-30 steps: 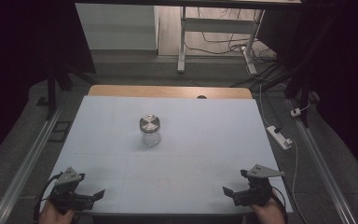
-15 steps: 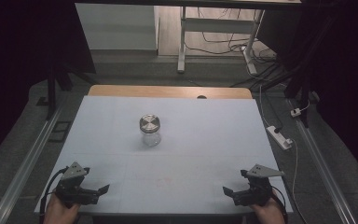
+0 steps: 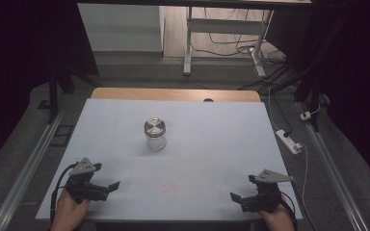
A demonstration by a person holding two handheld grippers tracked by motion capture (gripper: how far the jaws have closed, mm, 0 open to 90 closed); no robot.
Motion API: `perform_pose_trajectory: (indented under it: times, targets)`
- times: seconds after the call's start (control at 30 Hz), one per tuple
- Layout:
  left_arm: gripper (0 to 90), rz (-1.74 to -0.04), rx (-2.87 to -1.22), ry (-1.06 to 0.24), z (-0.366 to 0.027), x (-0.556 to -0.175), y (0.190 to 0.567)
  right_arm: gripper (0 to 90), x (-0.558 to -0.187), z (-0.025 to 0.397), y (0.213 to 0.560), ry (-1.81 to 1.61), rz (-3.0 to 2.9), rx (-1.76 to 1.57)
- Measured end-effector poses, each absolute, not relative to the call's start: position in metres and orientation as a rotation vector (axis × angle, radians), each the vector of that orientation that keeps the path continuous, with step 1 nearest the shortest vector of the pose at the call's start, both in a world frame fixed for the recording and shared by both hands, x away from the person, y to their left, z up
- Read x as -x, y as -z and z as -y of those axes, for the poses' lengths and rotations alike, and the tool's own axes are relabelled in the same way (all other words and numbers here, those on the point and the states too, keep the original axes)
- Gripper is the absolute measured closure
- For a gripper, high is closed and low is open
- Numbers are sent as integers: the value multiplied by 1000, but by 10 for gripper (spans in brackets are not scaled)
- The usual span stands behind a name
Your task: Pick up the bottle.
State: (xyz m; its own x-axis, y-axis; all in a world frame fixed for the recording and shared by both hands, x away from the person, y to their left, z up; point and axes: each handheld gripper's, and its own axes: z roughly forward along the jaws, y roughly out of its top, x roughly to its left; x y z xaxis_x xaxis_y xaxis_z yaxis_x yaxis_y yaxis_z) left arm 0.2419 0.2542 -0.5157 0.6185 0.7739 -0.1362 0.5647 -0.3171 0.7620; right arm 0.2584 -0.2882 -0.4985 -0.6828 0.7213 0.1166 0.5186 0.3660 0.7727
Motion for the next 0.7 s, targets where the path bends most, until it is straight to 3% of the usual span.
perform_pose_trajectory:
  times: [0.7]
  targets:
    - [4, -1018, -2034, -330, -220, -303, 516, 0, -259, 288, 499, -1206, -2385, -1108]
